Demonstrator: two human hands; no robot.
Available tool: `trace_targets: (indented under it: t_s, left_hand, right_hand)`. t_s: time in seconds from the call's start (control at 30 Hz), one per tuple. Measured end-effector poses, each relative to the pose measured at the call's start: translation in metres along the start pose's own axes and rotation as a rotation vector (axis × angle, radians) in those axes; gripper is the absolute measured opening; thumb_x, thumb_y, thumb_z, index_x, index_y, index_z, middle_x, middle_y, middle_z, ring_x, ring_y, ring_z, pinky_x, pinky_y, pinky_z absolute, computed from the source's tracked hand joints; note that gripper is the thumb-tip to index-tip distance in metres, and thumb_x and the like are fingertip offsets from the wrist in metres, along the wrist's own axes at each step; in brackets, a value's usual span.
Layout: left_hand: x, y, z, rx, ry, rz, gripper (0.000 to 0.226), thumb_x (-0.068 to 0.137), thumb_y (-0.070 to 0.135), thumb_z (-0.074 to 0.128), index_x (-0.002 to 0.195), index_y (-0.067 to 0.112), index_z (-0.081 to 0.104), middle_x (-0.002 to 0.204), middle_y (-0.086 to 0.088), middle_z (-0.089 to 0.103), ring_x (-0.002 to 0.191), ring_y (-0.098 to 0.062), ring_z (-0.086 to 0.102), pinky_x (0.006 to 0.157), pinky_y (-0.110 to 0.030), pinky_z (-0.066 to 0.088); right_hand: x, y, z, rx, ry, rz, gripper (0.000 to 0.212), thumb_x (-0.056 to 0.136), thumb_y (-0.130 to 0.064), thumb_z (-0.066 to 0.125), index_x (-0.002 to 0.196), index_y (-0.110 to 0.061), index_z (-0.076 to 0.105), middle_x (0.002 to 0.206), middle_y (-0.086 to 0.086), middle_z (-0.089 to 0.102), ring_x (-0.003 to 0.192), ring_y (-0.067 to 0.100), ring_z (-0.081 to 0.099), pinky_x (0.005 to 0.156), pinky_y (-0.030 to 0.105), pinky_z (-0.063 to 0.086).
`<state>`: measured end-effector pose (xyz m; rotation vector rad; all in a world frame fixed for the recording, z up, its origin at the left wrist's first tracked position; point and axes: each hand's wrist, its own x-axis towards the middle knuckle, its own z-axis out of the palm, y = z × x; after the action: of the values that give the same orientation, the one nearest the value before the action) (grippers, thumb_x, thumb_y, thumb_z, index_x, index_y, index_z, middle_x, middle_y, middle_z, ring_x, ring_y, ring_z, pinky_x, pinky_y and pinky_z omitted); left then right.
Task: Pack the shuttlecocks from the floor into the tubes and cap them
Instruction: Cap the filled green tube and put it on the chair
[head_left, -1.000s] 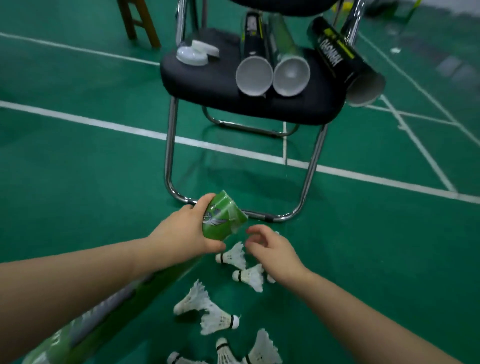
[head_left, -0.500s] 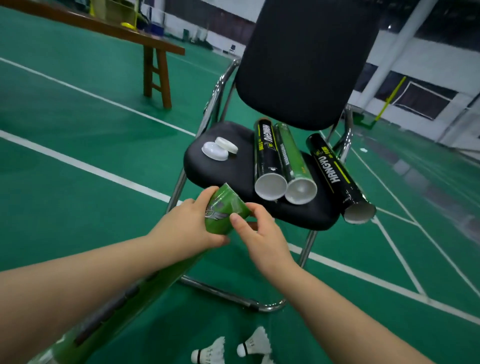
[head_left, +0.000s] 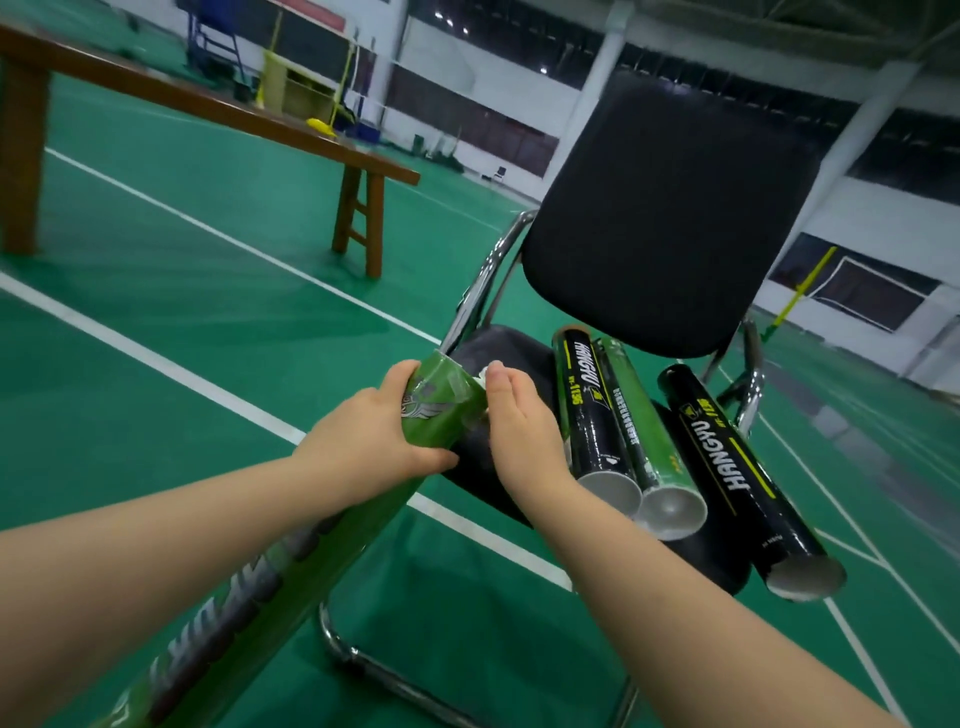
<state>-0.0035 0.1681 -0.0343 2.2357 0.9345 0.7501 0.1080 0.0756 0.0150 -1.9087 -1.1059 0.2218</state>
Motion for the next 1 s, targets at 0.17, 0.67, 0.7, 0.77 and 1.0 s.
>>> trace_targets:
  t_s: [0.17, 0.67, 0.7, 0.77, 1.0]
  left_hand:
    - [0.004, -0.025, 0.005, 0.028, 0.010, -0.034, 0.093, 0.064, 0.060, 0.070, 0.136, 0.039, 0.016, 0.111, -0.003, 0.057, 0.095, -0.025, 0.057, 0.084, -0.038, 0.050]
    - [0.000, -0.059, 0.024, 0.015, -0.003, -0.083, 0.094, 0.063, 0.061, 0.069, 0.137, 0.042, 0.014, 0.116, 0.000, 0.054, 0.098, -0.021, 0.055, 0.085, -0.035, 0.049]
    - [-0.001, -0.058, 0.024, 0.024, -0.001, -0.081, 0.094, 0.064, 0.061, 0.069, 0.137, 0.042, 0.014, 0.116, 0.000, 0.054, 0.098, -0.021, 0.055, 0.085, -0.035, 0.048]
    - [-0.003, -0.056, 0.024, 0.036, -0.004, -0.085, 0.094, 0.064, 0.061, 0.068, 0.138, 0.042, 0.013, 0.117, 0.000, 0.054, 0.099, -0.021, 0.055, 0.084, -0.035, 0.048]
    - [-0.029, -0.047, 0.023, -0.022, -0.055, -0.062, 0.095, 0.062, 0.060, 0.071, 0.137, 0.044, 0.014, 0.116, 0.002, 0.054, 0.098, -0.020, 0.056, 0.086, -0.034, 0.049]
  right_hand:
    - [0.038, 0.011, 0.017, -0.263, -0.022, 0.058, 0.033, 0.100, -0.026, 0.032, 0.121, -0.012, 0.052, 0.127, 0.009, 0.051, 0.116, 0.030, 0.046, 0.088, 0.033, 0.037]
    - [0.065, 0.039, 0.046, -0.658, -0.030, 0.112, 0.048, 0.092, -0.045, 0.035, 0.138, -0.034, 0.031, 0.143, 0.003, 0.034, 0.127, 0.032, 0.033, 0.100, 0.045, 0.028]
    - [0.066, 0.039, 0.045, -0.670, -0.037, 0.116, 0.048, 0.092, -0.044, 0.034, 0.139, -0.036, 0.030, 0.144, 0.004, 0.034, 0.128, 0.032, 0.031, 0.101, 0.045, 0.027]
    - [0.066, 0.036, 0.042, -0.685, -0.064, 0.131, 0.051, 0.091, -0.042, 0.035, 0.141, -0.037, 0.027, 0.145, 0.008, 0.032, 0.128, 0.035, 0.029, 0.103, 0.045, 0.026]
    - [0.047, 0.015, 0.019, -0.648, -0.270, 0.189, 0.046, 0.077, -0.037, 0.056, 0.118, -0.020, 0.043, 0.129, 0.016, 0.038, 0.111, 0.036, 0.047, 0.094, 0.039, 0.043]
